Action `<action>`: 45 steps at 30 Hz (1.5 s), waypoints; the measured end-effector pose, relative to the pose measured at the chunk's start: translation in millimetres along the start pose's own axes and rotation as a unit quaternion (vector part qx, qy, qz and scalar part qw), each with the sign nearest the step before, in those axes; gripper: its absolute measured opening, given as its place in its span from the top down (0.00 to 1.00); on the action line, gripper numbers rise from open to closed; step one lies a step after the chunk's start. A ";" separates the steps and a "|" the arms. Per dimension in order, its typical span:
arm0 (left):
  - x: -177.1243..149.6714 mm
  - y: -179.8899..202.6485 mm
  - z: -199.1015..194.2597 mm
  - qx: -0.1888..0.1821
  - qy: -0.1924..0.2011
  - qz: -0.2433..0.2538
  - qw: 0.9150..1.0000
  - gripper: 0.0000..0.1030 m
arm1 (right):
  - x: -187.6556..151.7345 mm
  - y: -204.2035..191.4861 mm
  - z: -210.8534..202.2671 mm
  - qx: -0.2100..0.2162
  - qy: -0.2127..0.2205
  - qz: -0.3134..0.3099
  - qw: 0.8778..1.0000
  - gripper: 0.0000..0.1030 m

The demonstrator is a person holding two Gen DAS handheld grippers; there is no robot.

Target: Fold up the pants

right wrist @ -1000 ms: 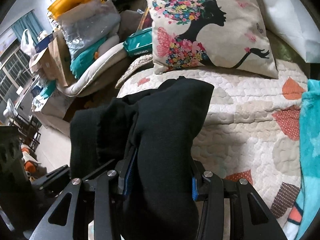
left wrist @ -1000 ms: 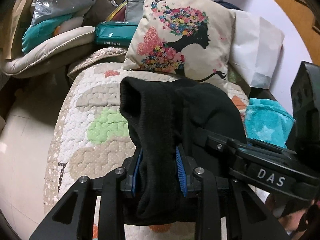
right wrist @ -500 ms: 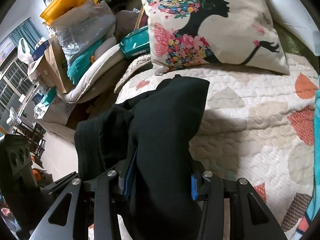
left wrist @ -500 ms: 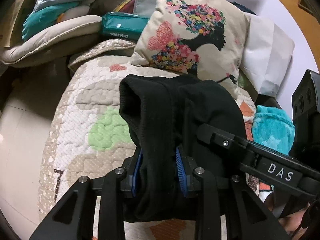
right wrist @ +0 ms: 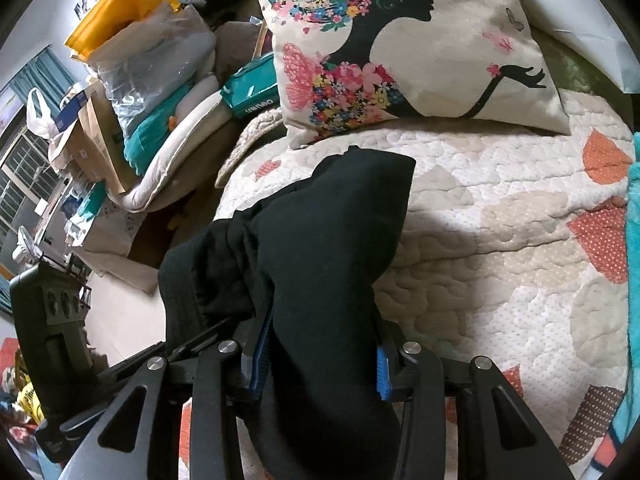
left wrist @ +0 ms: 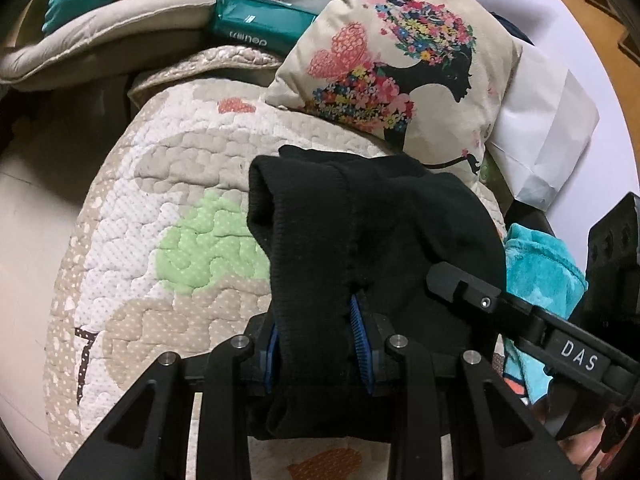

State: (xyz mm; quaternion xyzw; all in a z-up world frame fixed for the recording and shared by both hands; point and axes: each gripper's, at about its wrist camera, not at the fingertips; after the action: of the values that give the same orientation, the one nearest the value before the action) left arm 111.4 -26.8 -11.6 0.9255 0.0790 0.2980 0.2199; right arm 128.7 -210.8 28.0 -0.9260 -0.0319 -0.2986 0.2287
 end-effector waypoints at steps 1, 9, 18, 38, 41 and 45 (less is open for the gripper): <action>0.3 -0.9 1.2 -0.001 -0.002 -0.003 1.000 0.71 | -0.2 0.6 0.7 -0.002 -0.002 -0.001 1.000 0.57; 2.2 -5.5 9.4 0.002 -0.012 -0.011 1.000 0.71 | -2.4 2.6 6.5 -0.012 -0.010 -0.005 1.000 0.57; 2.3 -16.4 20.7 0.013 -0.027 -0.034 0.999 0.56 | -5.9 13.6 18.2 -0.029 -0.023 0.009 0.999 0.57; -23.3 8.9 -44.1 0.106 0.031 0.087 0.990 0.39 | -53.3 28.0 -40.1 -0.090 0.025 0.020 0.995 0.31; -33.3 13.1 -62.8 0.112 0.047 0.105 0.987 0.38 | -64.0 25.2 -58.8 -0.085 0.036 0.032 0.995 0.30; -43.2 9.8 -83.6 0.115 0.074 0.100 0.986 0.37 | -85.0 21.8 -80.4 -0.078 0.047 0.047 0.995 0.30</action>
State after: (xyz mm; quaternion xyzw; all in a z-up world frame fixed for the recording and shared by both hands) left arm 27.5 -17.5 31.1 0.9233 0.0356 0.3751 0.0748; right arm 20.0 -259.3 28.6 -0.9265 0.0455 -0.3321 0.1708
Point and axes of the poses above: each gripper's, at about its wrist camera, not at the fingertips, and z roughly the way its jaws point, y to its right, x to its top, and after that the axes turned 3 degrees about y, right-handed
